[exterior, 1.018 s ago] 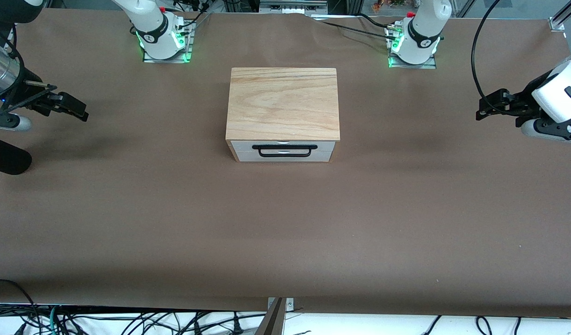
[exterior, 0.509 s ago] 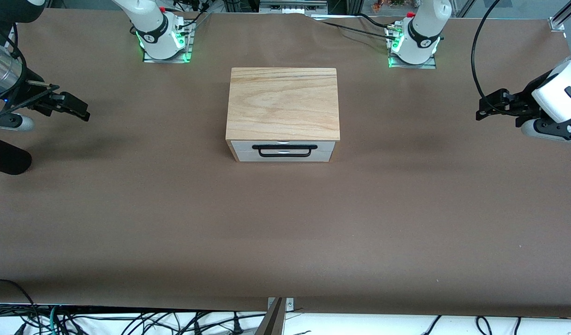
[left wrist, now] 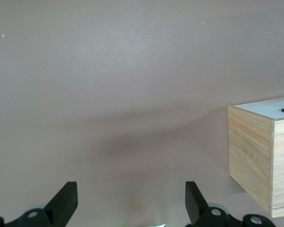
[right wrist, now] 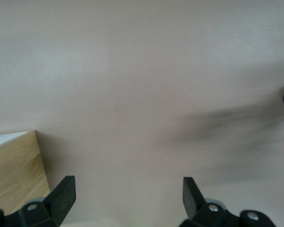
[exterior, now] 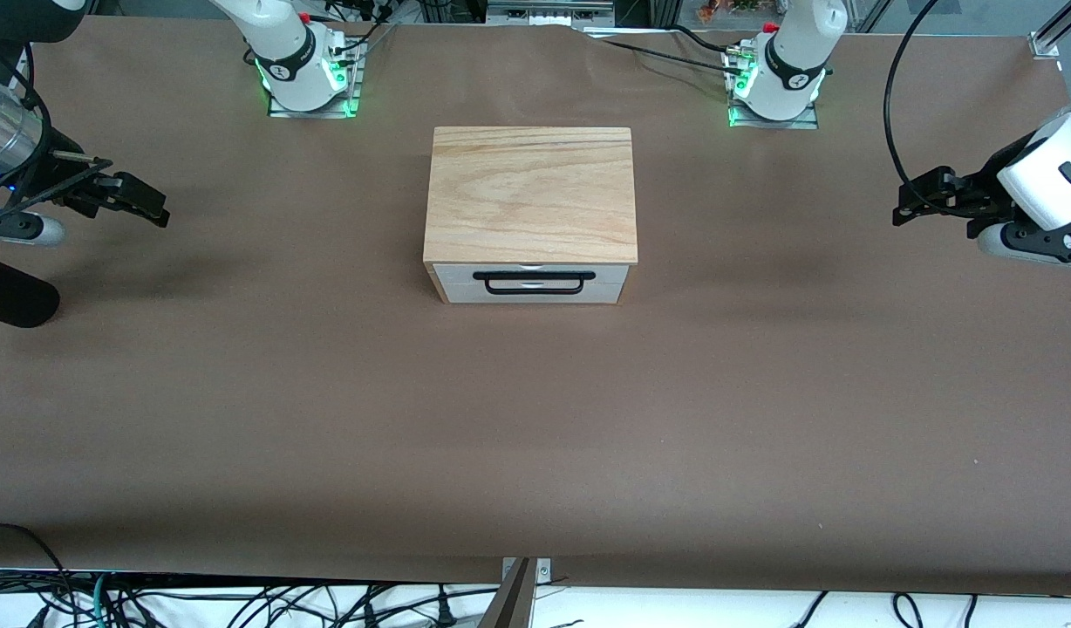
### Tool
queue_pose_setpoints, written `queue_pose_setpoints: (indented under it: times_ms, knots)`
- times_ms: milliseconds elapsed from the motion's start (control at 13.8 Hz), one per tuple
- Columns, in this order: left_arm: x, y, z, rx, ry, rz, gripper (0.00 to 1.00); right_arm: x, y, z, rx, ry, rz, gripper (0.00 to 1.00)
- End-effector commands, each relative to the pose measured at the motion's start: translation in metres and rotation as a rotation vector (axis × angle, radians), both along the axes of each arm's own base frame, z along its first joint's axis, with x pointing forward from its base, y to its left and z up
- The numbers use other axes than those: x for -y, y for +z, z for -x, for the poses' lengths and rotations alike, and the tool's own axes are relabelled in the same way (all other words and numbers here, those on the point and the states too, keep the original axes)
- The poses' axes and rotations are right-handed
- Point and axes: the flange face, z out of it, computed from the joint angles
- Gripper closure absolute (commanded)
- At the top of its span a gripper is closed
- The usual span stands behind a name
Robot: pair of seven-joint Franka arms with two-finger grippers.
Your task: Pull top drawer with both arms simultaneously
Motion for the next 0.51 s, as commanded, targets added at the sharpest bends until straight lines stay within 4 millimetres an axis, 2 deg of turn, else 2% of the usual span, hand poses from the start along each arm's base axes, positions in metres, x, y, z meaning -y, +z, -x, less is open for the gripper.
queue_pose_setpoints:
  times_ms: [0,436]
  knots:
    - [-0.0014,0.0041,-0.0025,0.012,-0.025,-0.026,0.0,-0.002,0.0042,0.0002,-0.004,0.008,-0.006,0.0]
    - [-0.0014,0.0041,-0.0025,0.012,-0.027,-0.026,0.0,-0.0045,0.0029,0.0006,-0.012,0.012,-0.014,0.0]
